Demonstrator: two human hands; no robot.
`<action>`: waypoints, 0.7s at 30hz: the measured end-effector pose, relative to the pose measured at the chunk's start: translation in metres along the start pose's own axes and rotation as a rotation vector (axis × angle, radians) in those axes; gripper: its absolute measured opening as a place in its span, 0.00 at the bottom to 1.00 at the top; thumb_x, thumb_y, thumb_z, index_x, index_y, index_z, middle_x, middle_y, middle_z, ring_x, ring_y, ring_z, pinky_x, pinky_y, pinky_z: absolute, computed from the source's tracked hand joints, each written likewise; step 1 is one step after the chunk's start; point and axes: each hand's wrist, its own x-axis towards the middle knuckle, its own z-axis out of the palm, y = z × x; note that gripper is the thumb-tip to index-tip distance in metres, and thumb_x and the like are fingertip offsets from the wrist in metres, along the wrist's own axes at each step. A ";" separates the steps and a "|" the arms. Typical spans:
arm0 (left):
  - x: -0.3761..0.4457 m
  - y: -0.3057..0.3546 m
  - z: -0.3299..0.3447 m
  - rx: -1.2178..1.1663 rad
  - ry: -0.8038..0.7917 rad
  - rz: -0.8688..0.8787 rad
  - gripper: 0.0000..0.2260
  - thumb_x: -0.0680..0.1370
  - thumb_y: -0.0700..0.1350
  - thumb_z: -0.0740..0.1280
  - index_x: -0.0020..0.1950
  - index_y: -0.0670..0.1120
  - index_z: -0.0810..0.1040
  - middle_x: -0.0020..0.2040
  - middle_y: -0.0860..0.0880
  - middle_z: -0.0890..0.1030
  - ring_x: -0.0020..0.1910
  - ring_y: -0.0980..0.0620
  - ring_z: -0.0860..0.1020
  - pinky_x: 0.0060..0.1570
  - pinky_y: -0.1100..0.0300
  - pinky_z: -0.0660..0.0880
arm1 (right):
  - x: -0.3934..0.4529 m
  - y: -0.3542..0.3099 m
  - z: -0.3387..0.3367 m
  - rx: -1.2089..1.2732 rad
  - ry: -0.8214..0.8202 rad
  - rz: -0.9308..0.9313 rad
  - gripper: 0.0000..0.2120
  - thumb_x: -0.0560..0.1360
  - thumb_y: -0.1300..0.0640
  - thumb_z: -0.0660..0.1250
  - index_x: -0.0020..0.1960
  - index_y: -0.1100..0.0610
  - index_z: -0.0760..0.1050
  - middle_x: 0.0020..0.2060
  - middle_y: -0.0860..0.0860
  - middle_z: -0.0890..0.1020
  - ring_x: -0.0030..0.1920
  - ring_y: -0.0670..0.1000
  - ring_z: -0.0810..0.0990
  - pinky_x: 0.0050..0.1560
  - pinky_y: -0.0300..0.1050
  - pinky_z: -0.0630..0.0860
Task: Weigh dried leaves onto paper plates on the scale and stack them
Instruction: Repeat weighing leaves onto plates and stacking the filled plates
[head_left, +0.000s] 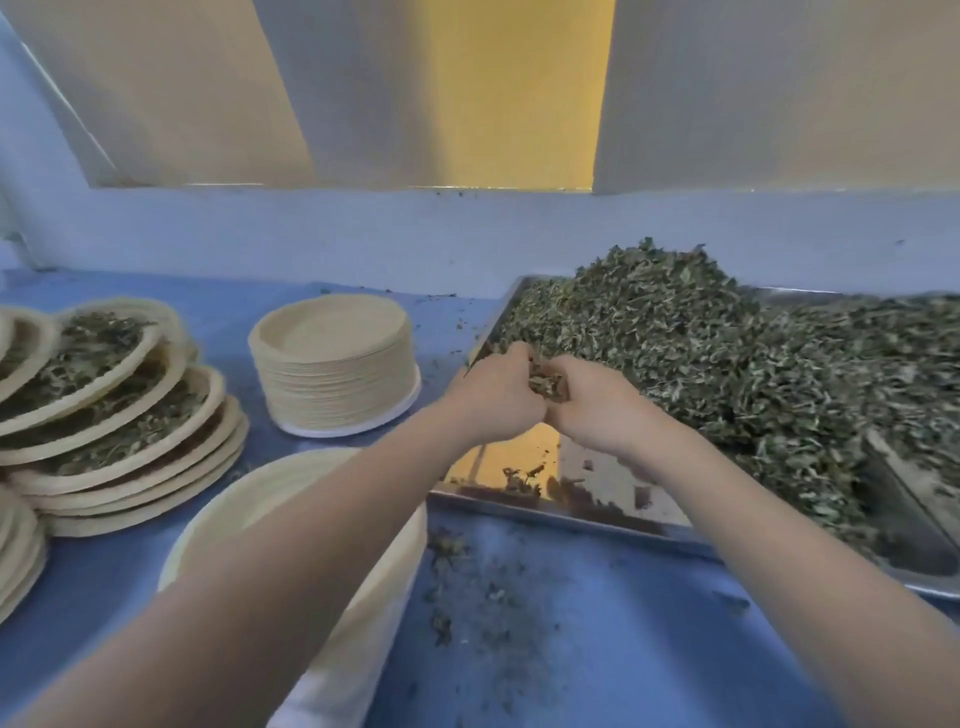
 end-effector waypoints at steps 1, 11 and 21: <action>0.015 0.000 0.006 0.032 -0.050 -0.024 0.28 0.78 0.40 0.60 0.76 0.43 0.53 0.41 0.48 0.73 0.35 0.53 0.71 0.30 0.63 0.67 | 0.008 0.012 -0.001 -0.019 -0.033 0.038 0.29 0.76 0.50 0.64 0.74 0.58 0.60 0.65 0.58 0.73 0.58 0.56 0.76 0.51 0.48 0.76; 0.126 -0.025 0.030 0.102 -0.138 -0.338 0.49 0.72 0.38 0.71 0.76 0.43 0.34 0.75 0.36 0.48 0.66 0.37 0.68 0.59 0.47 0.73 | 0.114 0.065 0.012 -0.133 -0.161 0.138 0.44 0.69 0.52 0.73 0.77 0.57 0.51 0.75 0.55 0.53 0.70 0.60 0.63 0.63 0.52 0.70; 0.157 -0.045 0.017 0.028 -0.204 -0.152 0.38 0.64 0.38 0.77 0.70 0.46 0.65 0.64 0.43 0.71 0.53 0.45 0.78 0.38 0.54 0.81 | 0.132 0.065 0.002 -0.067 -0.271 -0.075 0.40 0.62 0.51 0.79 0.70 0.53 0.65 0.61 0.52 0.76 0.52 0.51 0.76 0.45 0.41 0.72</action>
